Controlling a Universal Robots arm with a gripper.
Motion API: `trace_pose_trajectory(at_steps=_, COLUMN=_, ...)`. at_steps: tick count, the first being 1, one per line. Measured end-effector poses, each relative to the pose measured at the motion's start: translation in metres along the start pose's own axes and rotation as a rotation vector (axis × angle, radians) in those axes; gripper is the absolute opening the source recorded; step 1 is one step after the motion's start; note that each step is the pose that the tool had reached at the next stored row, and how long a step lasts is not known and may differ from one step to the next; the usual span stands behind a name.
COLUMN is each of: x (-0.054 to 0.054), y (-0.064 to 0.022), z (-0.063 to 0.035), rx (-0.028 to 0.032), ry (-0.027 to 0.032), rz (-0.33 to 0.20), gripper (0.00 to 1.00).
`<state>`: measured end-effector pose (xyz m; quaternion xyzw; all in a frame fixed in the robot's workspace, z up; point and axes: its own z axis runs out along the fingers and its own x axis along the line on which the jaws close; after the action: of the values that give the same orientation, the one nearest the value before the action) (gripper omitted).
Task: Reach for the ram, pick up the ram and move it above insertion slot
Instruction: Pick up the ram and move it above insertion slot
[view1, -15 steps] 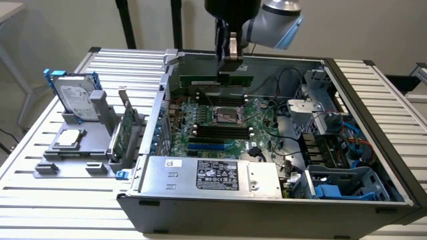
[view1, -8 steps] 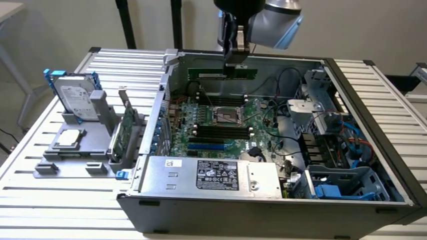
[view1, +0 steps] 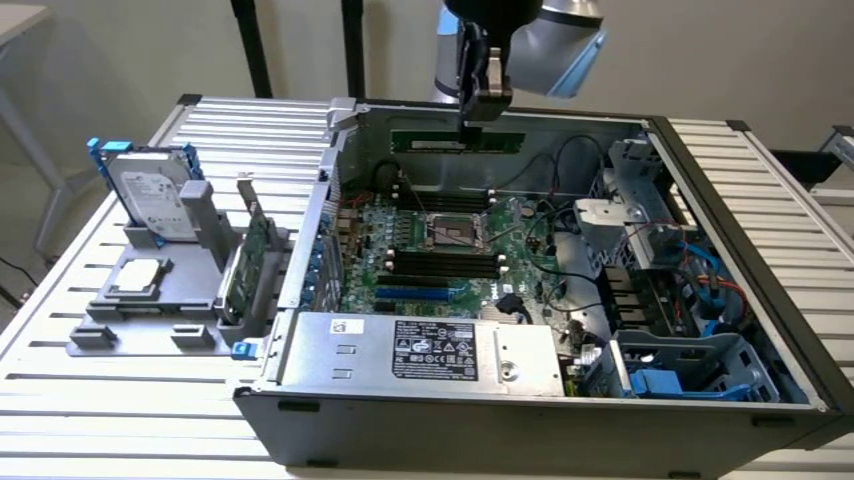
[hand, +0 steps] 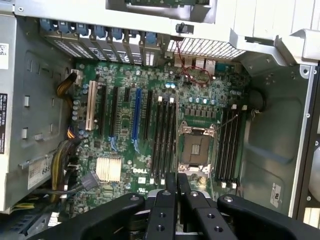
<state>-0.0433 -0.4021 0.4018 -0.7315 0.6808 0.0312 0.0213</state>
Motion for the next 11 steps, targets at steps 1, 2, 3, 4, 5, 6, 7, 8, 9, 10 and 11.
trace_pose_trajectory(at_steps=1, x=-0.0003, y=-0.0011, z=0.0004, rx=0.0003, ry=0.0001, rz=0.006, gripper=0.13)
trace_pose_trajectory(at_steps=2, x=-0.0004, y=-0.002, z=0.0009, rx=0.0008, ry=0.0, rz=0.012, gripper=0.13)
trace_pose_trajectory(at_steps=3, x=-0.0006, y=-0.0026, z=0.0014, rx=0.0014, ry=-0.0002, rz=0.019, gripper=0.13)
trace_pose_trajectory(at_steps=4, x=-0.0007, y=-0.0029, z=0.0019, rx=0.002, ry=-0.0001, rz=0.028, gripper=0.13)
trace_pose_trajectory(at_steps=5, x=-0.0008, y=-0.003, z=0.0026, rx=0.0028, ry=-0.0001, rz=0.037, gripper=0.13)
trace_pose_trajectory(at_steps=6, x=-0.0009, y=-0.0032, z=0.0031, rx=0.0032, ry=0.0007, rz=0.045, gripper=0.13)
trace_pose_trajectory(at_steps=7, x=-0.0013, y=-0.0033, z=0.0037, rx=0.0035, ry=0.0018, rz=0.05, gripper=0.13)
trace_pose_trajectory(at_steps=8, x=-0.0018, y=-0.0033, z=0.0043, rx=0.0037, ry=0.0032, rz=0.054, gripper=0.13)
trace_pose_trajectory(at_steps=9, x=-0.0026, y=-0.0034, z=0.0051, rx=0.0039, ry=0.0042, rz=0.057, gripper=0.13)
trace_pose_trajectory(at_steps=10, x=-0.0037, y=-0.0035, z=0.0057, rx=0.0039, ry=0.0052, rz=0.059, gripper=0.13)
trace_pose_trajectory(at_steps=11, x=-0.005, y=-0.0036, z=0.0063, rx=0.0041, ry=0.0056, rz=0.06, gripper=0.13)
